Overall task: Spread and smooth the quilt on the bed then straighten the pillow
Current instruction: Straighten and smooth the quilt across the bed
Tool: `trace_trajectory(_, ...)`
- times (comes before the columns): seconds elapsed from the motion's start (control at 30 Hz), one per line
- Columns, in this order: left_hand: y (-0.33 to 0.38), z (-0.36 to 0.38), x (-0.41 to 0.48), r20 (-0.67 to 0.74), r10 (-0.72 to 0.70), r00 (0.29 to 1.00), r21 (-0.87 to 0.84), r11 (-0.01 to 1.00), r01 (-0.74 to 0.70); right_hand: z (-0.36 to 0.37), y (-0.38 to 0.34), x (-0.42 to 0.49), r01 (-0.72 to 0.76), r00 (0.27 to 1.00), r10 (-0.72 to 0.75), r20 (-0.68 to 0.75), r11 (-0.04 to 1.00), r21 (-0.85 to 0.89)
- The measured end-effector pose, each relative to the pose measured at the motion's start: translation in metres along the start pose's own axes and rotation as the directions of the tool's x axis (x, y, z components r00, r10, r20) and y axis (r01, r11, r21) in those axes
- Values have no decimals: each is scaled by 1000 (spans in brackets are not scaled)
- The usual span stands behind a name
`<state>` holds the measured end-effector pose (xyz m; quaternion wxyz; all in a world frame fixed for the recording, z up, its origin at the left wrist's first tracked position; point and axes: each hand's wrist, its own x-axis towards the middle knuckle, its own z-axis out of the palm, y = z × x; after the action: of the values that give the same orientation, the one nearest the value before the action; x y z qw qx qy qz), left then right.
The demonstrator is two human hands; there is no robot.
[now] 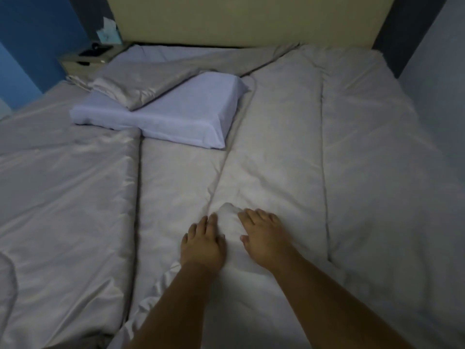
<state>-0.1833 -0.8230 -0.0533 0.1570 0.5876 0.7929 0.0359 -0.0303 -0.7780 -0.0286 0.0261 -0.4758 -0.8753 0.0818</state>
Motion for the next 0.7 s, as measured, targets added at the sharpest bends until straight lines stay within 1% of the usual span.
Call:
trace_trajectory(0.1, -5, 17, 1, -62, -55, 997, -27, 998, 53, 25, 3, 3, -86, 996, 86, -13, 996, -7)
trace_trajectory(0.2, -7, 22, 2, -77, -58, 995, -40, 998, 55, 36, 4, 2, -183, 983, 184, -5, 979, 90)
trace_trajectory(0.27, -7, 19, 2, -72, -61, 996, -39, 998, 59, 36, 4, 2, -204, 978, 207, -10, 971, 128)
trace_trajectory(0.33, -6, 16, 1, -58, -66, 996, -41, 997, 64, 34, 5, 3, -200, 979, 202, -8, 975, 93)
trace_trajectory(0.4, -6, 12, -1, -25, -69, 997, -40, 997, 68, 33, 5, 4, -185, 980, 190, -59, 980, 78)
trace_trajectory(0.47, -5, 10, -1, 16, -80, 997, -33, 996, 81, 25, 2, 2, -151, 985, 161, -56, 978, 142)
trace_trajectory(0.5, -4, 8, -2, 26, -82, 996, -44, 996, 83, 20, 0, 0, -140, 989, 146, -27, 979, 150)
trace_trajectory(0.53, -2, 5, -4, 31, -79, 996, -58, 995, 81, 18, 1, -3, -136, 989, 141, -32, 982, 134)
trace_trajectory(0.7, 12, -22, -28, -14, -40, 999, -79, 996, 39, -12, -3, -23, -113, 990, 117, -75, 992, 59)
